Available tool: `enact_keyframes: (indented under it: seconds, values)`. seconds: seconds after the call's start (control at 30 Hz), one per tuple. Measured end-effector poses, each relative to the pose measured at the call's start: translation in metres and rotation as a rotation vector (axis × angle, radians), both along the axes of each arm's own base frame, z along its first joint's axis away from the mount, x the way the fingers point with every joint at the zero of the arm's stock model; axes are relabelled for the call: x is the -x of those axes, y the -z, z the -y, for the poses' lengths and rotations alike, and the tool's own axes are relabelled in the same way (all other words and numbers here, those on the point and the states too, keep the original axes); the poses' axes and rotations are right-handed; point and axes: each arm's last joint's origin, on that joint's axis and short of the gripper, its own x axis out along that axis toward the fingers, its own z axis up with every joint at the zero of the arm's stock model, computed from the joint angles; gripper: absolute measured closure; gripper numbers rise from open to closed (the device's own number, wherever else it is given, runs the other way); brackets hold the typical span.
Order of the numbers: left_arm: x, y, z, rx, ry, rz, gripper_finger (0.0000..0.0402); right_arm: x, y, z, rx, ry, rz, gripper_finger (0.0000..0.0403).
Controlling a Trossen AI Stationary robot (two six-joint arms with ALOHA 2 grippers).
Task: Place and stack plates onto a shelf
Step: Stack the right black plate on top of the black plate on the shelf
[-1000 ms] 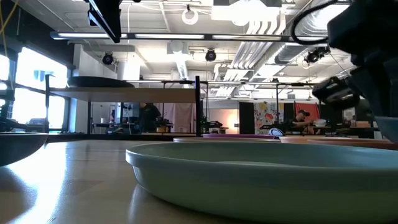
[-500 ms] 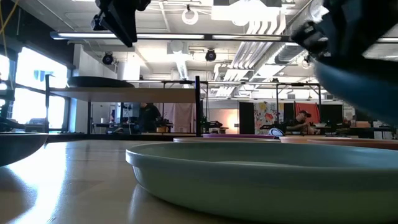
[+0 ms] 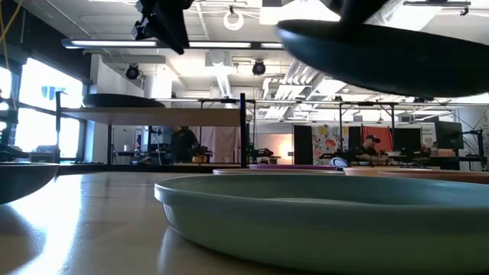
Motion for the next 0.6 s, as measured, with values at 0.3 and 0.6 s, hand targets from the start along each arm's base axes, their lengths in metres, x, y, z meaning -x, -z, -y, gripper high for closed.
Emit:
enact_keyframes:
  seconds: [0.3, 0.6]
  values:
    - [-0.009, -0.007, -0.002, -0.059, 0.051, 0.097, 0.0312, -0.014, -0.037, 0.045, 0.056, 0.214, 0.138, 0.0403]
    - [-0.013, -0.010, -0.003, -0.069, 0.053, 0.151, 0.0312, -0.017, -0.047, 0.091, 0.072, 0.364, 0.165, 0.0403]
